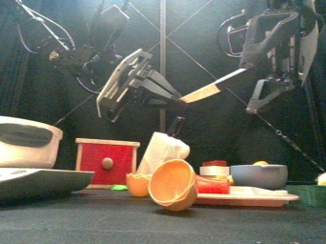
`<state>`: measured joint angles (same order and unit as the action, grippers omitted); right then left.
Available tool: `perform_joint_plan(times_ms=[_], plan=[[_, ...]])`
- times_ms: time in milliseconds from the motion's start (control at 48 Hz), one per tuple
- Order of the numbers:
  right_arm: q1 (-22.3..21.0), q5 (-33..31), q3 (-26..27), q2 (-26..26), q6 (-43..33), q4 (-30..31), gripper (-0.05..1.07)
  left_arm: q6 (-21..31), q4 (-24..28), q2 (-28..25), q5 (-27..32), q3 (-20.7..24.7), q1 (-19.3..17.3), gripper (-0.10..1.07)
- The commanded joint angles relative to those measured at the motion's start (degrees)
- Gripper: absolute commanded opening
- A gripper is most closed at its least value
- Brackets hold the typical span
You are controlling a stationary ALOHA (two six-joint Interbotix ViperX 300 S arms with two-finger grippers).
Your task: Grab pairing knife with other hand
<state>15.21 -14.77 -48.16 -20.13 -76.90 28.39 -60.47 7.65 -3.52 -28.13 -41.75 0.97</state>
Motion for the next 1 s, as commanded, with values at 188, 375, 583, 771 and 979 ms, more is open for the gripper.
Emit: perform_joint_plan(times_ms=[188,375,583,771,979], plan=[[0.35,-6.68,1.14,-4.66,0.26,6.15,1.01,11.34,-3.6,2.2,-0.26,-1.14,0.35,0.31],[0.35,-8.96,0.62,-6.77,0.26,10.28,1.01,22.24,-3.6,3.25,0.18,-1.32,-0.18,0.31],[0.35,-12.04,-0.7,-10.2,0.26,13.1,1.01,33.13,-3.6,3.69,2.99,-1.05,-1.76,0.3],[0.09,-13.8,-1.32,-10.55,0.35,15.03,1.01,38.85,-4.48,3.69,10.11,0.79,-2.46,0.3],[-1.05,-13.97,-1.14,-8.17,0.53,18.37,1.01,41.84,-8.44,3.25,20.48,4.22,-3.43,0.3]])
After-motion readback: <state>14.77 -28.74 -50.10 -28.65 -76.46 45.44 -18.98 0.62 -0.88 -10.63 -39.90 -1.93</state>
